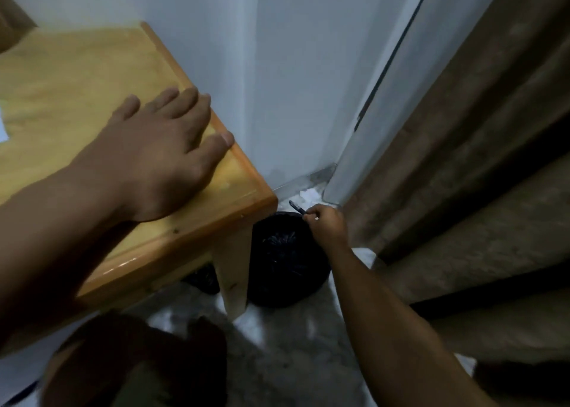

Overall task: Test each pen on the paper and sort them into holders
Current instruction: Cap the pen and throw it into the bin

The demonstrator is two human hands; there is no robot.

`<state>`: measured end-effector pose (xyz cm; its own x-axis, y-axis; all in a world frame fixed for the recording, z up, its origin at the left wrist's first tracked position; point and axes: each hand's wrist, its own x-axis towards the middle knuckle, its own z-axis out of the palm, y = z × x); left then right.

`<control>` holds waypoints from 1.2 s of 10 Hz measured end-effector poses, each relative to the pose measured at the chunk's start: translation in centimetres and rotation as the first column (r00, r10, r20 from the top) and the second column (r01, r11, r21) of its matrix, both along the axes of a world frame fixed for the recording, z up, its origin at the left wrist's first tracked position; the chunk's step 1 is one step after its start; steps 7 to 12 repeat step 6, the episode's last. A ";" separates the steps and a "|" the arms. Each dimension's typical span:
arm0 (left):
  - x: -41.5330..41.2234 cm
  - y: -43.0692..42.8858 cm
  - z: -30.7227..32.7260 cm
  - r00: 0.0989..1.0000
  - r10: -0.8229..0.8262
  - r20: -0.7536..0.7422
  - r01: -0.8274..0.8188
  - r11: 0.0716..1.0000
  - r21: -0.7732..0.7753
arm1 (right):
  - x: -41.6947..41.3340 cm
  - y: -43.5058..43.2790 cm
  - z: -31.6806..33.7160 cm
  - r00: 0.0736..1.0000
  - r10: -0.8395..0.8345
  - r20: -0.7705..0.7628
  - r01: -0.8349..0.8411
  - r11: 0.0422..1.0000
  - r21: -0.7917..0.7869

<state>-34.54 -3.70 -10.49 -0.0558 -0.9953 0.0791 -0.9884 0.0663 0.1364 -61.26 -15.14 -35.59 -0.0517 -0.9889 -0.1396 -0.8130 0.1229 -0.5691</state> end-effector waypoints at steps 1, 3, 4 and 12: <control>0.6 -0.8 -1.1 0.999 -0.025 0.030 0.029 0.993 -0.112 | 0.7 0.3 -3.3 0.999 0.017 -0.031 -0.016 0.999 0.039; 1.2 -1.7 -2.2 0.999 -0.040 -0.022 0.034 0.976 -0.217 | 1.5 0.3 -5.8 0.994 0.039 -0.101 -0.038 0.999 0.007; 1.1 -1.3 -2.1 1.000 -0.024 -0.009 0.022 0.983 -0.184 | 1.4 0.5 -5.7 0.990 0.036 -0.136 -0.035 0.999 0.007; 0.0 -0.4 -0.2 1.000 0.013 -0.017 -0.014 0.999 -0.033 | 1.0 0.1 -1.7 0.993 0.085 -0.088 -0.087 0.996 -0.023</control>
